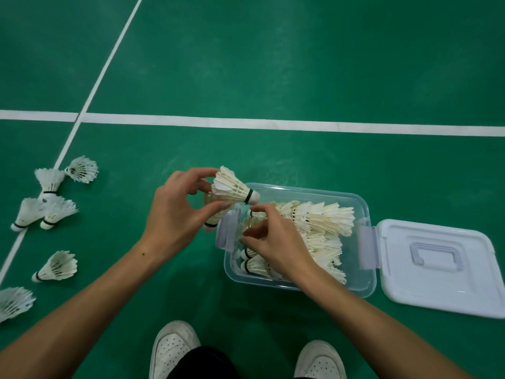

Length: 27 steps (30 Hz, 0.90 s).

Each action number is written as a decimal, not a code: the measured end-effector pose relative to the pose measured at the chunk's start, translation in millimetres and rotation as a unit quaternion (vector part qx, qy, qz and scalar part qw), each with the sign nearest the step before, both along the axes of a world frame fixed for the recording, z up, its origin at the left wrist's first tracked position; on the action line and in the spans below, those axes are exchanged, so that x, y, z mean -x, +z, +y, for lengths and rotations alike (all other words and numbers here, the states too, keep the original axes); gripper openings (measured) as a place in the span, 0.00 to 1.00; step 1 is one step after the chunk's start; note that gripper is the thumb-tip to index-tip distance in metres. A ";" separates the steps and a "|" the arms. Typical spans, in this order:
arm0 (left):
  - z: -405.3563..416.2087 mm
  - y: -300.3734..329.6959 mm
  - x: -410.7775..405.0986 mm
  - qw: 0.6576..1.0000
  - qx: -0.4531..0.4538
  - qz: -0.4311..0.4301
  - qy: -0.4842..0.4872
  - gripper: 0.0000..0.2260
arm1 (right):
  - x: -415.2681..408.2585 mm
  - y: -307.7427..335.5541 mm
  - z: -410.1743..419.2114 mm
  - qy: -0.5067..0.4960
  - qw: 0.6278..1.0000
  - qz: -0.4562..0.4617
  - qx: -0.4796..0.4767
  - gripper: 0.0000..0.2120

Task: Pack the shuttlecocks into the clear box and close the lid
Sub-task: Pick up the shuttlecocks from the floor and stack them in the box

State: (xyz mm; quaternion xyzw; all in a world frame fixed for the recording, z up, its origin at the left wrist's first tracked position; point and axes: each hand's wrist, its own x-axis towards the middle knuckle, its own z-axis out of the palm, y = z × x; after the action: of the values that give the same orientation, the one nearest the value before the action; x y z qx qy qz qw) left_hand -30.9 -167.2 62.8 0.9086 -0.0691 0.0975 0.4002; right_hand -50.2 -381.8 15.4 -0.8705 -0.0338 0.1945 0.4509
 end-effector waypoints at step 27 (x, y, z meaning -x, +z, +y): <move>-19.3 16.1 -20.2 0.984 0.035 0.062 -0.162 0.28 | -14.1 28.6 -62.5 -0.097 0.983 -0.101 -0.118 0.16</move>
State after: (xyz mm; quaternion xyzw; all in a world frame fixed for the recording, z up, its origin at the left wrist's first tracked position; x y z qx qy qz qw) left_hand -10.6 -186.5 79.0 0.8750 -0.1870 -0.0231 0.4460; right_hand -36.1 -444.3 44.0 -0.8255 -0.0171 0.0553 0.5614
